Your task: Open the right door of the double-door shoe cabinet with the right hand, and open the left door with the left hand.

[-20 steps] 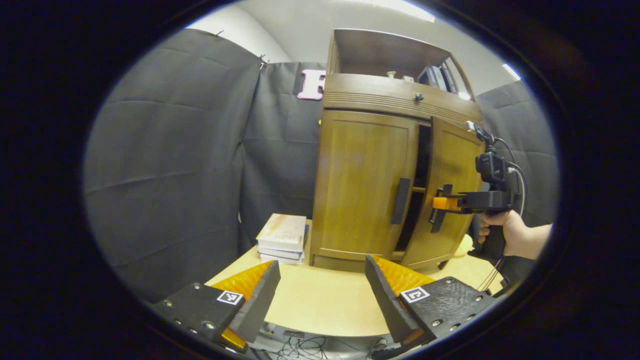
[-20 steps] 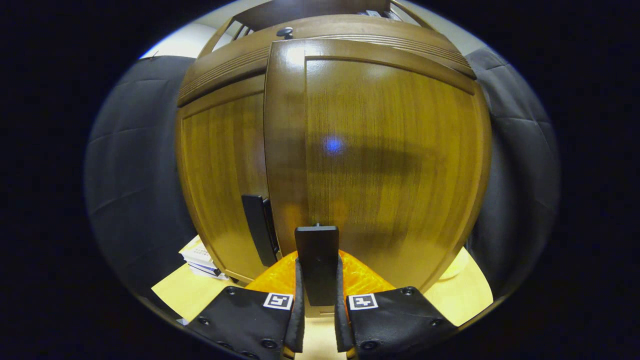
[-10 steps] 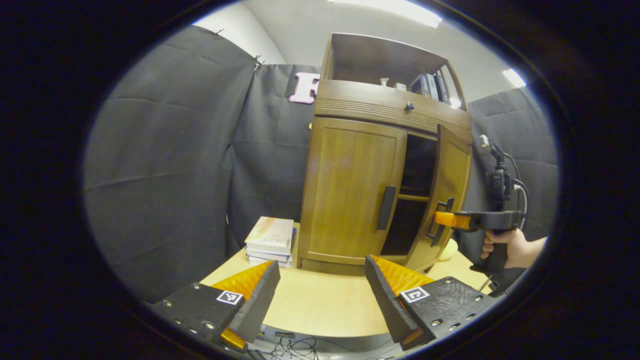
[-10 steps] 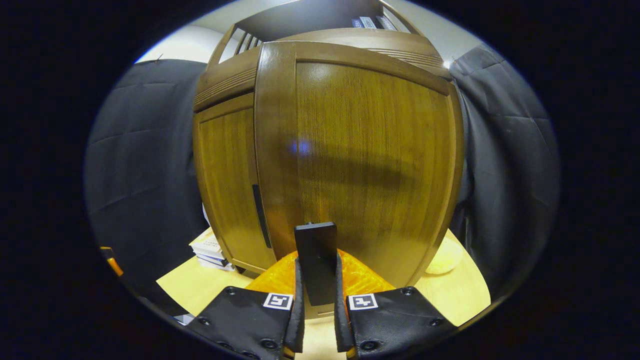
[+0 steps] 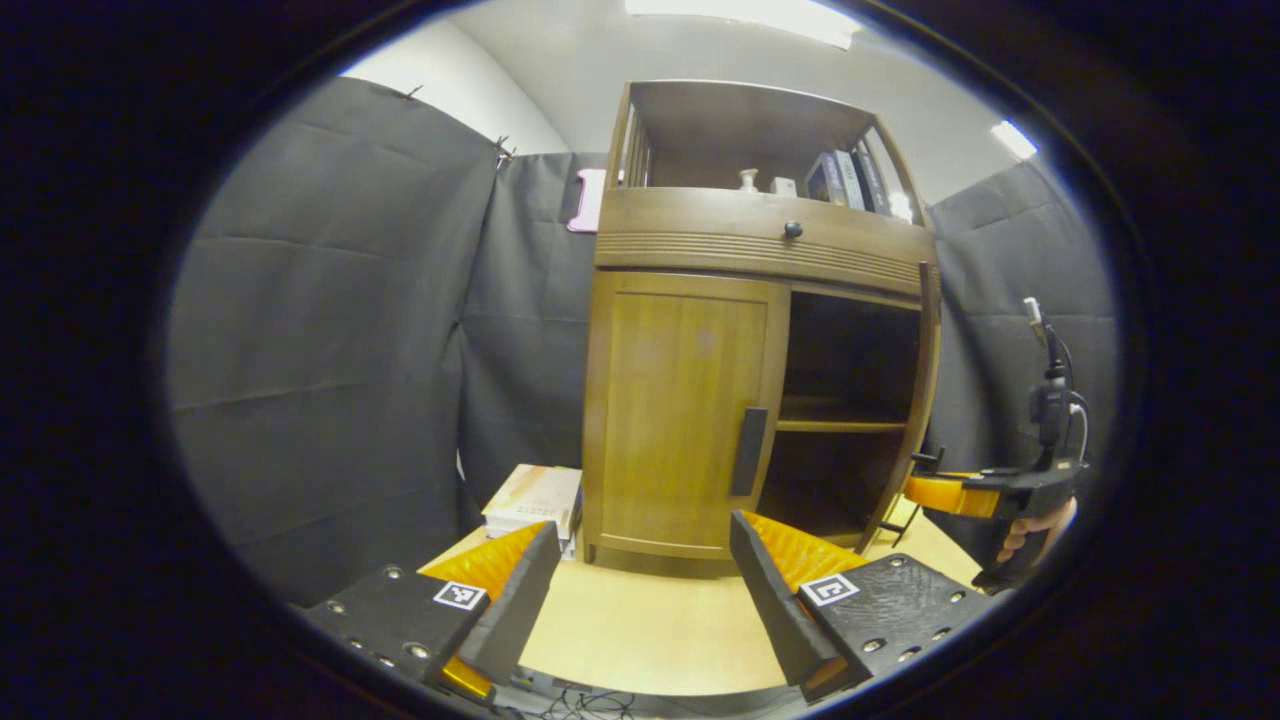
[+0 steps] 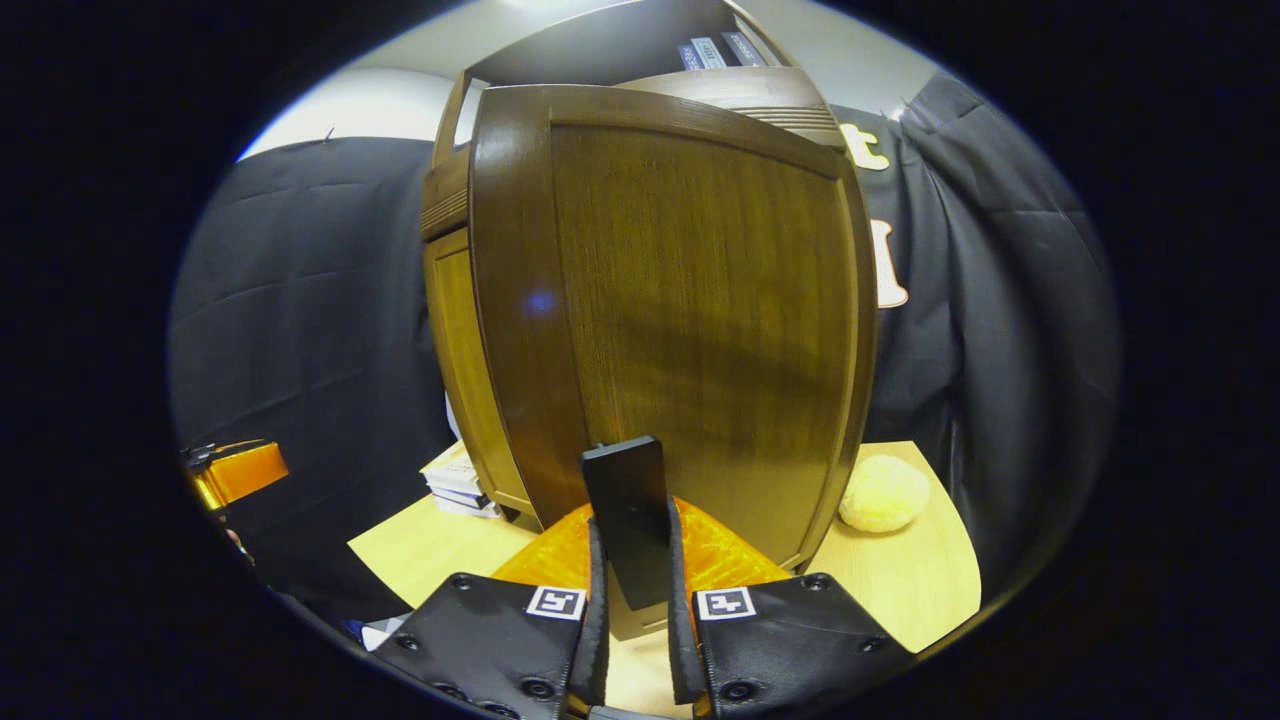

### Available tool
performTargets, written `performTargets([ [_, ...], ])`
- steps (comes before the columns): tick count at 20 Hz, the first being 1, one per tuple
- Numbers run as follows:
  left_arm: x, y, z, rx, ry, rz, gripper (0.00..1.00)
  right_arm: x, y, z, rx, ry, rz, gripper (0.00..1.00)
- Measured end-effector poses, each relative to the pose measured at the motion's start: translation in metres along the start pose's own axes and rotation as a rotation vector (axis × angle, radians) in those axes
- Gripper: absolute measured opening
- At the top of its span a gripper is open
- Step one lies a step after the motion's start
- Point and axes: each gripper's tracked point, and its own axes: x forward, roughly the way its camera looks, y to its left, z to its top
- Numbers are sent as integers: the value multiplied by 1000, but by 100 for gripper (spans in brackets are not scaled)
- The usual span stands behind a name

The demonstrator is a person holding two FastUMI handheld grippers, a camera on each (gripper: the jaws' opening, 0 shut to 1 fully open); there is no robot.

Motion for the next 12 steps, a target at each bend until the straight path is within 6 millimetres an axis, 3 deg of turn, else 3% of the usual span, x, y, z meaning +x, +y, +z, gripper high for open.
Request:
performTargets([
  [5, 19, -16, 2, 11, -4, 2, 100, -27, -16, -6, -27, -7, 69, 27],
  [12, 38, -33, -2, 0, -11, 29, 100, -67, -60, -13, -10, -1, 124, 26],
])
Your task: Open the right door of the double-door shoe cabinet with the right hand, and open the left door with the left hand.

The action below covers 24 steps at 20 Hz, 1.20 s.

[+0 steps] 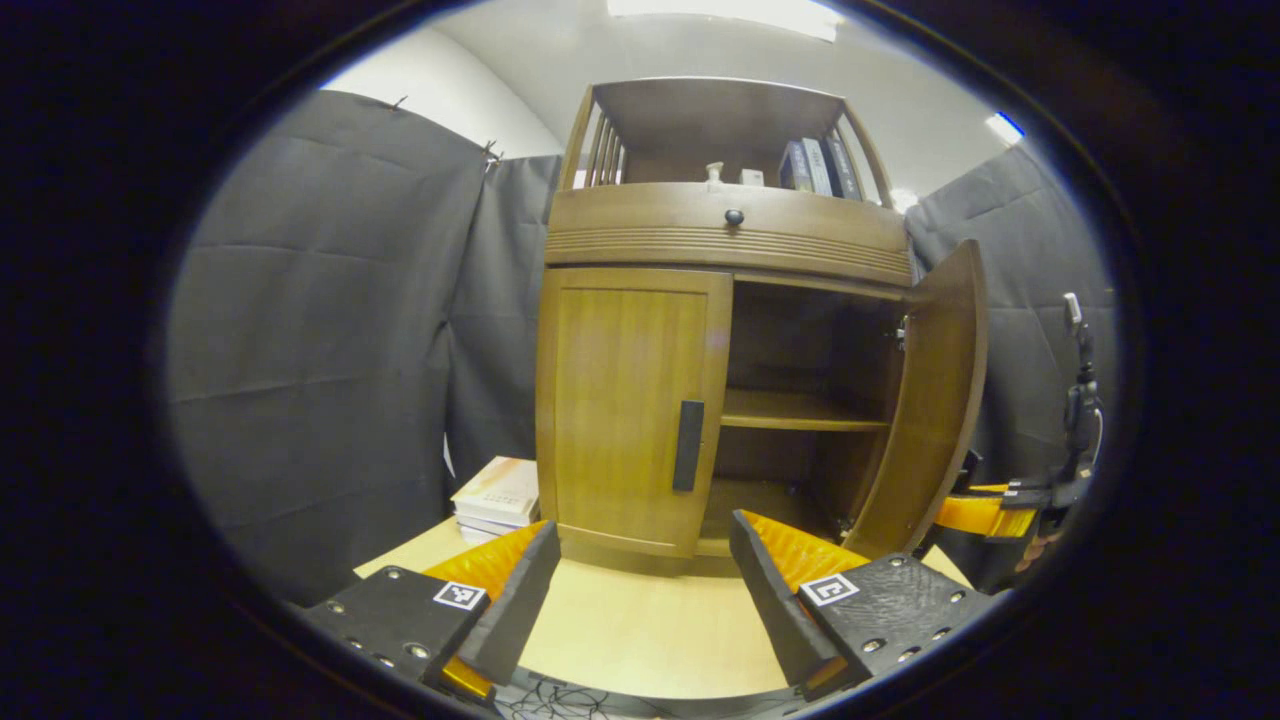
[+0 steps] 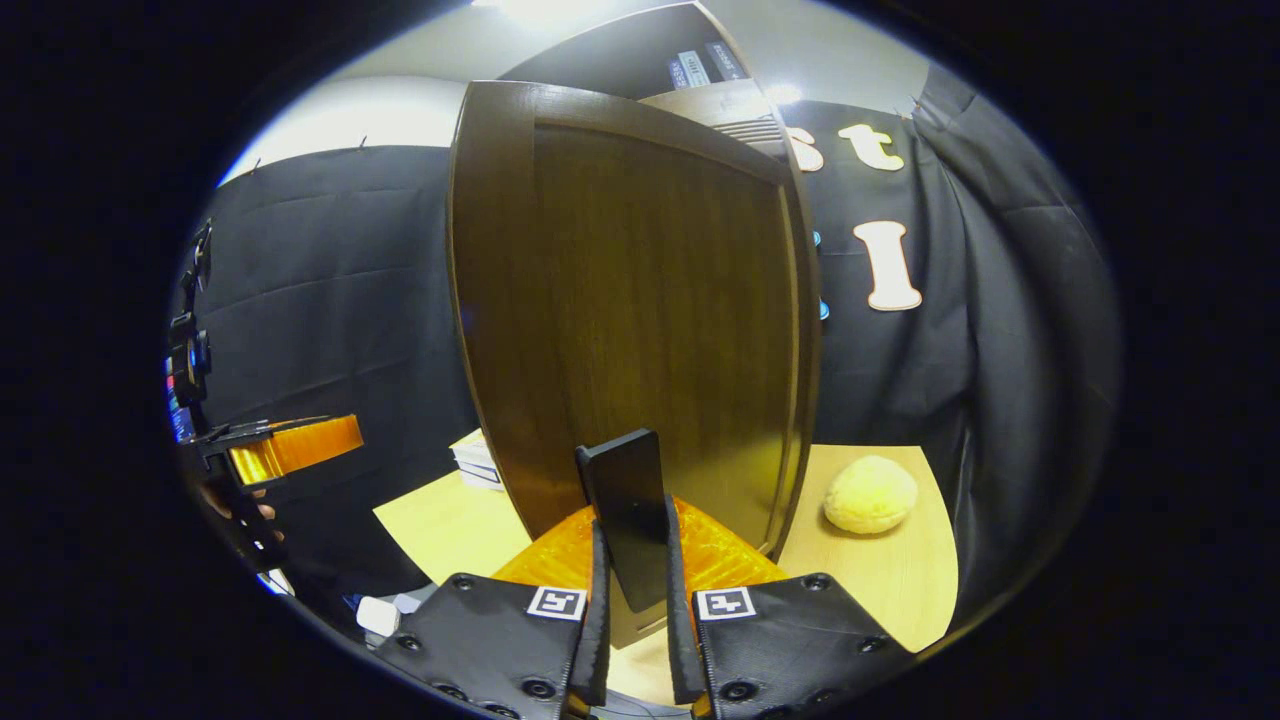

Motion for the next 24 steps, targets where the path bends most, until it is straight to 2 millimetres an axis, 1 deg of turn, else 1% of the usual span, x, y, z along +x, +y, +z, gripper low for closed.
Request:
performTargets([
  [2, 5, 0, -3, -6, 1, 4, 100, -10, -10, -1, 21, 3, 25, 25],
  [4, 9, -15, -7, 5, 18, -3, 100, -16, -20, 2, -15, -2, 47, 26],
  [5, 9, -22, -6, 14, 22, 2, 100, -19, -26, 5, -30, 2, 55, 25],
  [7, 11, -28, -4, 15, 20, 8, 100, -27, -45, 3, -44, 6, 47, 26],
  [8, 13, -28, -1, 13, 17, 11, 100, -31, -54, 3, -45, 5, 34, 26],
  [10, 19, -25, 13, 11, 13, 14, 100, -38, -70, 6, -39, -1, -4, 25],
  [11, 14, -25, 12, 13, 10, 18, 100, -39, -79, 6, -35, -3, -23, 22],
  [12, 12, -26, 10, 13, 12, 18, 100, -41, -86, 5, -20, -8, -36, 22],
  [13, 8, -27, 7, 13, 14, 18, 100, -41, -88, 7, 8, -8, -31, 18],
  [14, 10, -26, 9, 14, 13, 17, 100, -41, -86, 6, 34, -8, -23, 17],
  [15, 13, -26, 10, 16, 15, 17, 100, -40, -86, 7, 43, -13, -28, 19],
  [18, 22, -21, 14, 14, 23, 12, 100, -43, -86, 5, 26, -16, -71, 19],
  [19, 26, -19, 13, 10, 28, 7, 100, -45, -87, 7, 35, -14, -85, 22],
  [20, 32, -17, 14, 11, 31, 0, 100, -48, -84, 8, 57, -17, -84, 22],
  [21, 38, -14, 15, 16, 34, -8, 100, -56, -83, 11, 76, -21, -94, 17],
  [22, 47, -12, 18, 21, 36, -17, 100, -57, -87, 10, 88, -26, -126, 19],
  [23, 53, -12, 20, 26, 33, -30, 100, -65, -90, 9, 98, -30, -149, 36],
  [24, 63, -12, 24, 30, 26, -47, 100, -71, -92, 7, 105, -27, -182, 39],
])
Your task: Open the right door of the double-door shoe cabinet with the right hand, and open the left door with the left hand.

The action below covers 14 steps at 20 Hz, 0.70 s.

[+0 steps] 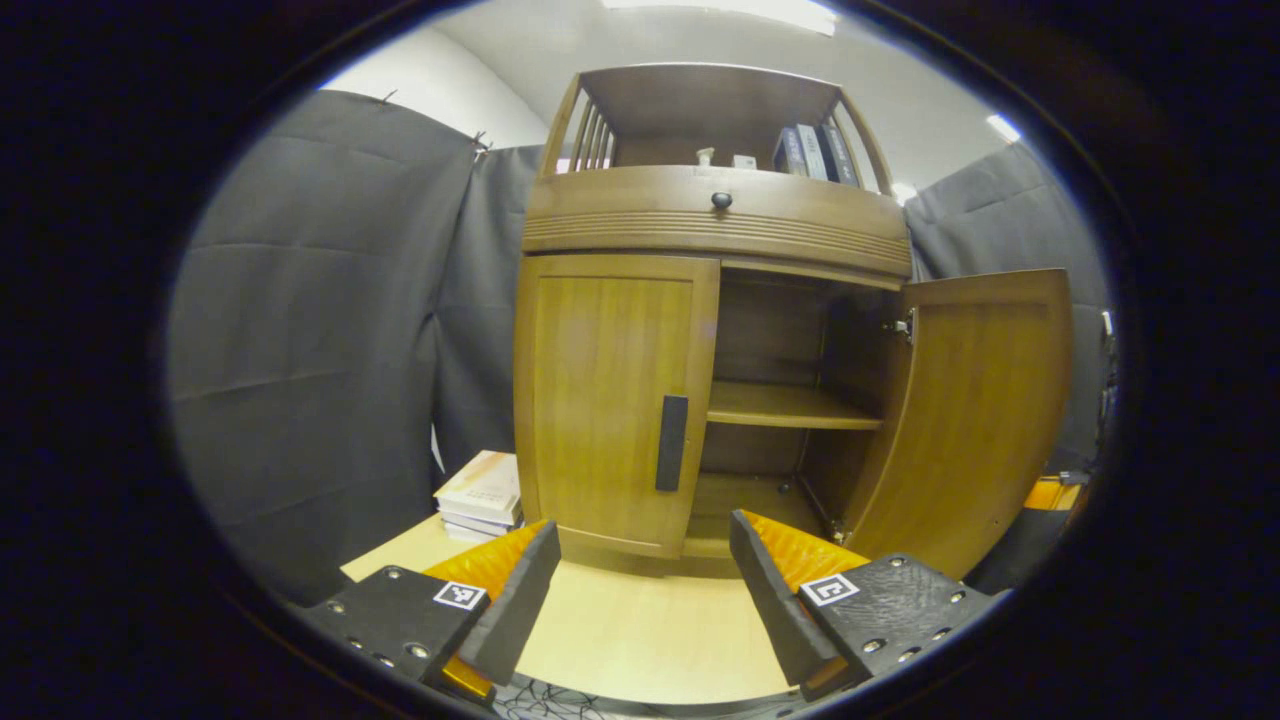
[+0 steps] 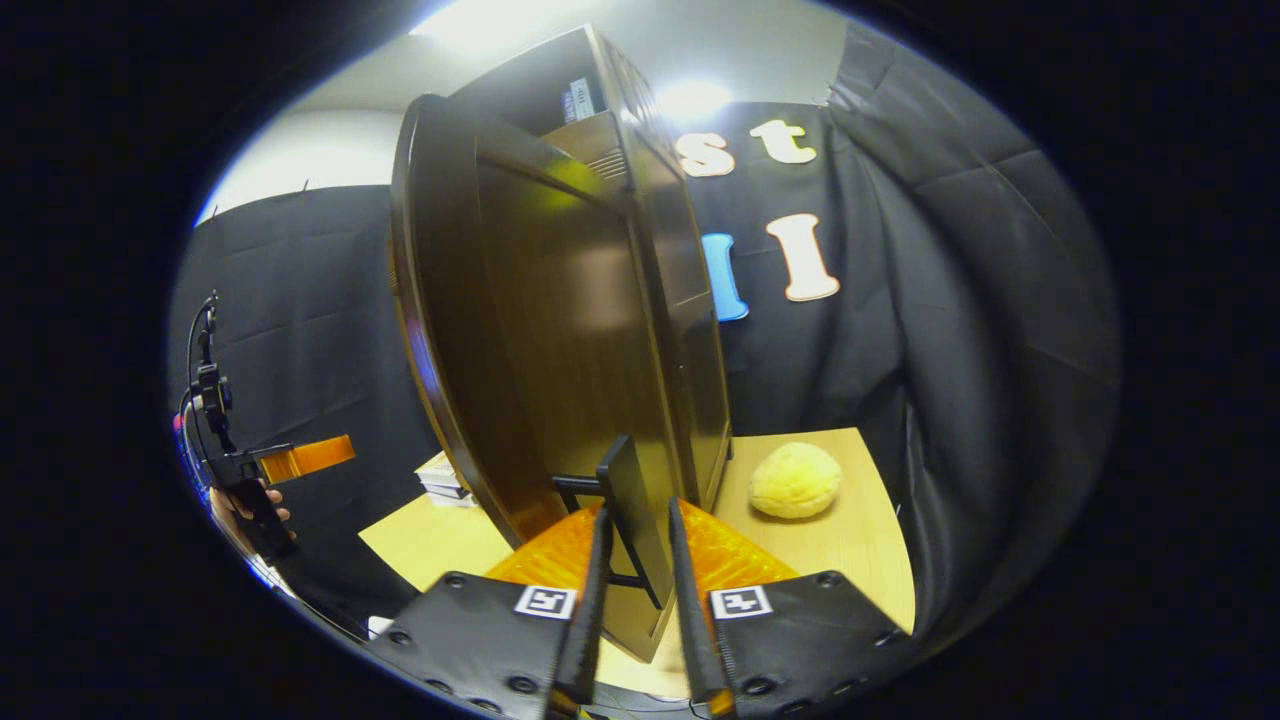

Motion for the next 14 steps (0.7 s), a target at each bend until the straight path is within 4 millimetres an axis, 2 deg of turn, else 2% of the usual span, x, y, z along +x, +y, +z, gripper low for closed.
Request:
performTargets([
  [1, 9, 0, 3, 5, -4, -17, 100, -10, -5, 1, 8, 0, -30, 43],
  [5, 53, 0, 16, 42, -30, -82, 100, -36, -13, 3, 27, -32, -168, 92],
  [11, 119, -5, 33, 92, -79, -150, 100, -76, -5, 5, 46, -93, -364, 92],
  [14, 150, -14, 38, 98, -101, -186, 100, -91, 3, 7, 70, -119, -429, 92],
])
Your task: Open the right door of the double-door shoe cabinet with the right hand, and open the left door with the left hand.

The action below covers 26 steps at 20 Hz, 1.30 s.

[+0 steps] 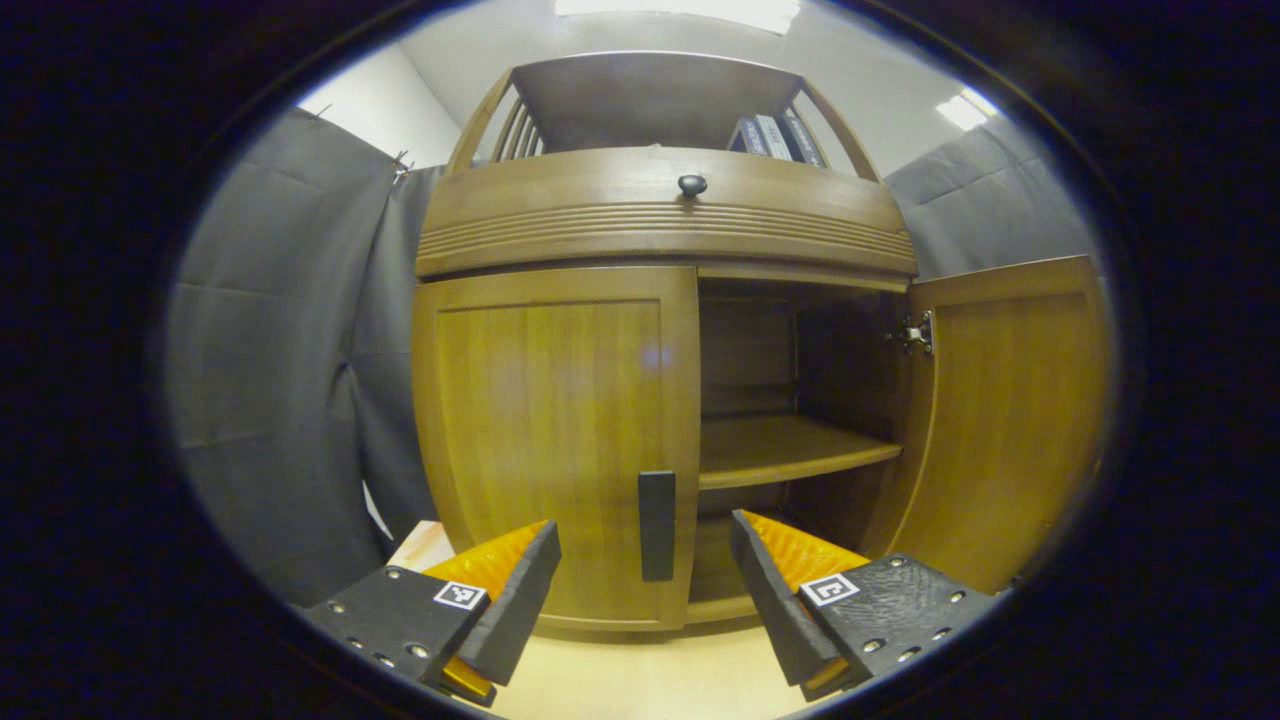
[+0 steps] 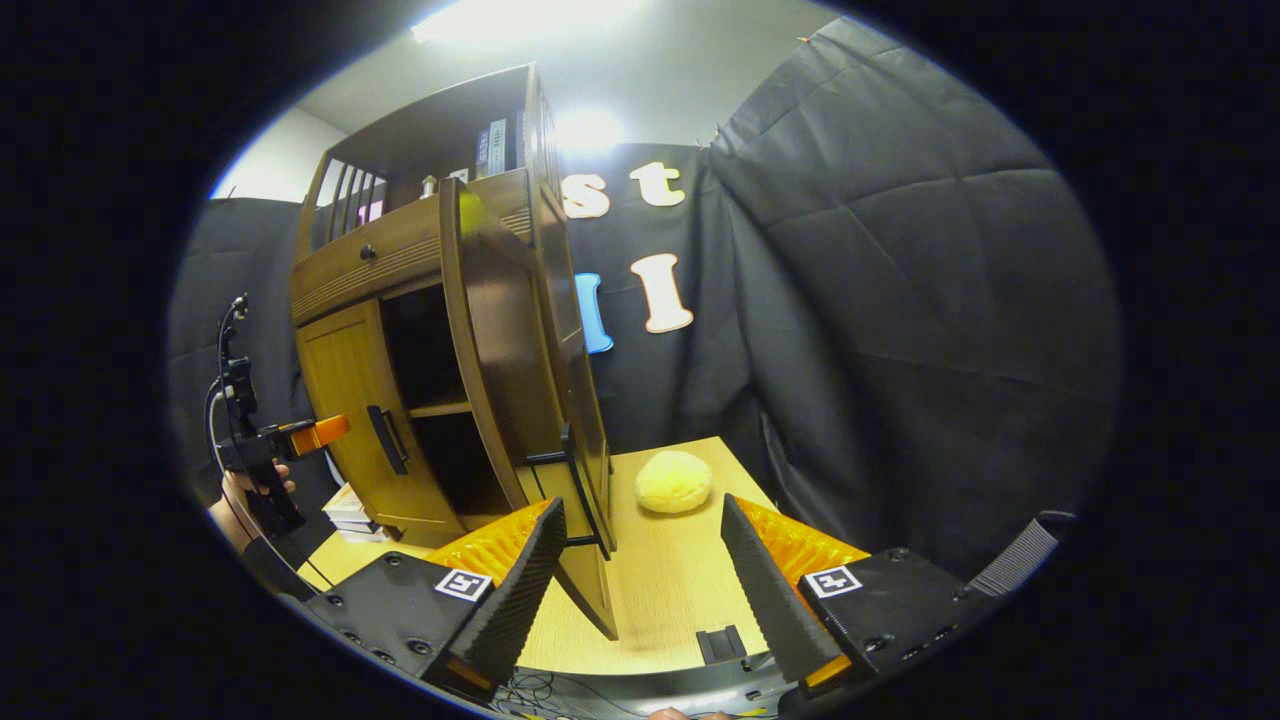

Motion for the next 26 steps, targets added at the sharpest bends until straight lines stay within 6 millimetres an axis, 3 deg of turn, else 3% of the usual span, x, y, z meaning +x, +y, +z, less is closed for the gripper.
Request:
performTargets([
  [1, 9, -2, 0, 3, -5, -12, 100, -4, 2, -2, 11, 6, -12, 98],
  [4, 39, -6, -6, 16, -8, -32, 100, -17, 7, -4, 23, 11, -53, 97],
  [11, 80, -10, -34, 2, 16, -53, 100, -26, 29, 0, -7, -3, -113, 98],
  [12, 84, -9, -37, 6, 22, -53, 100, -26, 32, 1, -10, -9, -114, 92],
  [13, 87, -12, -39, 4, 27, -60, 100, -27, 37, 4, -14, -16, -116, 98],
  [15, 94, -7, -43, -8, 27, -41, 79, -27, 46, 9, -21, -25, -115, 98],
  [16, 96, -6, -46, -21, 35, -45, 68, -25, 51, 9, -27, -26, -111, 92],
  [18, 99, -5, -50, -56, 54, -46, 68, -25, 59, 8, -46, -24, -106, 98],
  [19, 104, -9, -55, -87, 52, -62, 60, -24, 62, 8, -56, -20, -103, 92],
  [23, 103, -8, -55, -80, 45, -45, 24, -23, 75, 8, -85, -12, -85, 93],
  [24, 104, -6, -56, -61, 40, -44, 28, -24, 76, 6, -89, -10, -80, 93],
  [26, 105, -7, -54, -69, 34, -34, 22, -24, 78, 2, -89, -6, -74, 93],
])
